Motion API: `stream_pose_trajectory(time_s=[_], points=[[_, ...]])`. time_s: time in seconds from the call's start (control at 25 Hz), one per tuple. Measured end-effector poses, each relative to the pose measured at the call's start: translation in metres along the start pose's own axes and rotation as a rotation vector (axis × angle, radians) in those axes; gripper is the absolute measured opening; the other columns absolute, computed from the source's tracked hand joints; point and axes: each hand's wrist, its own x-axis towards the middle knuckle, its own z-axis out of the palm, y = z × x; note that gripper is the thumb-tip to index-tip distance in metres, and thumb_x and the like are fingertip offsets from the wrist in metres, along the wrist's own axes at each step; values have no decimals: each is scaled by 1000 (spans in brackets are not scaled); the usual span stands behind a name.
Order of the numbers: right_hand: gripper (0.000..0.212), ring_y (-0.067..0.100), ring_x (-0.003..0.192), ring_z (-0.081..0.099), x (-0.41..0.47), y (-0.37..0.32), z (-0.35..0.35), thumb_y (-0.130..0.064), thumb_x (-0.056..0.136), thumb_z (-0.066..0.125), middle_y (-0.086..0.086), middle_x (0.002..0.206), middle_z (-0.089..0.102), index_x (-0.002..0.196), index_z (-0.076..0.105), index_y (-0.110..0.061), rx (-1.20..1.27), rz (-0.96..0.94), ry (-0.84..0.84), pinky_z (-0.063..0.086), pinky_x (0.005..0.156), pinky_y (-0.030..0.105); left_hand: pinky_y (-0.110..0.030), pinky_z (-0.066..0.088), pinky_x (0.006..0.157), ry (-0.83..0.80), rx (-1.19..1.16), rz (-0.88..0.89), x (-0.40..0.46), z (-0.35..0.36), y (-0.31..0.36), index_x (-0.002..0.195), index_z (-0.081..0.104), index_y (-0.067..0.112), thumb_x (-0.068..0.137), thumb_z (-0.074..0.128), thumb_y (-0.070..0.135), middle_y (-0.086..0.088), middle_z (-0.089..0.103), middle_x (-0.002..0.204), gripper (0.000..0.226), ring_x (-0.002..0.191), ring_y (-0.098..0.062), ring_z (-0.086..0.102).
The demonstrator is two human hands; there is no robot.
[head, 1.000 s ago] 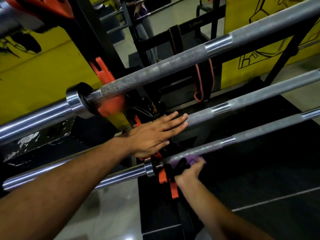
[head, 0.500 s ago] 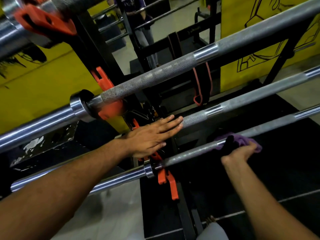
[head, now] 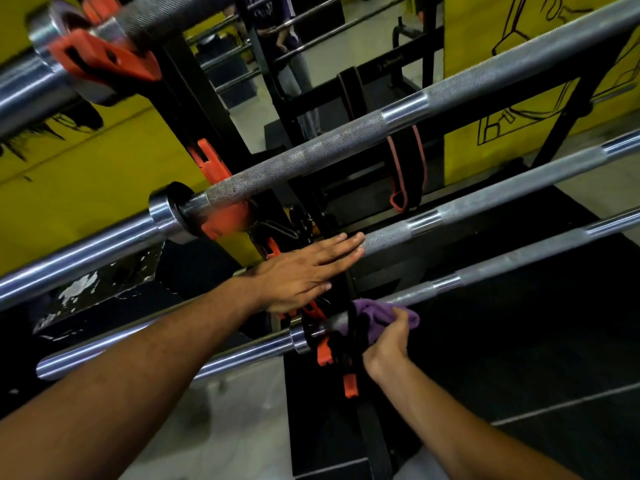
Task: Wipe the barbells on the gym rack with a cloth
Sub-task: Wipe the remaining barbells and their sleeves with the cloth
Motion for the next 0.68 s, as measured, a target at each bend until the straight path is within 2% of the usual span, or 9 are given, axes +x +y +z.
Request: stream_pose_trajectory(time_s=[0.08,0.2,0.28,0.36,0.48,0.6,0.68], points=[[36,11,32,51,13,-38,0,-41,95,46,-4,42,51,64,47,-21,49,-90,58,44,33,20,-34,4,126,4,13,5,-1,0,-1,157,18,1,104,35,24,-14,4,168,61,156,-23,2],[40,8,32,47,29,-94,-3,-44,95,46,-4,50,47,62,40,-22,126,-242,97,43,36,16,-31,2,126,6,17,0,-1,0,-2,158,17,3,103,42,18,-12,3,168,62,156,-22,1],[41,7,30,48,28,-125,-4,-45,96,45,-5,51,48,62,40,-22,145,-311,106,43,36,15,-31,3,126,1,15,0,-1,0,0,158,16,4,103,42,19,-10,2,168,63,156,-21,1],[39,8,32,54,25,-135,-4,-47,96,45,-5,54,53,66,45,-22,152,-340,72,47,40,19,-33,4,126,0,12,4,-1,0,1,159,15,4,104,35,25,-9,1,169,62,156,-21,2],[38,10,49,64,28,-100,-5,-49,98,41,-3,74,63,77,57,-22,49,-313,38,51,56,27,-30,3,126,5,17,3,-1,-2,2,158,17,4,103,30,30,-9,2,169,62,156,-20,1],[61,20,63,68,12,-21,0,-54,102,31,5,73,73,78,71,-14,-186,-137,-63,55,64,32,-24,0,124,30,27,14,-2,-2,5,157,19,2,102,32,28,-12,5,168,62,155,-15,1],[71,29,81,69,-5,21,0,-55,104,28,15,91,75,77,78,-13,-357,-33,-120,53,85,42,-25,1,125,51,32,31,-2,-2,3,157,20,1,102,35,25,-13,6,167,62,155,-15,2]])
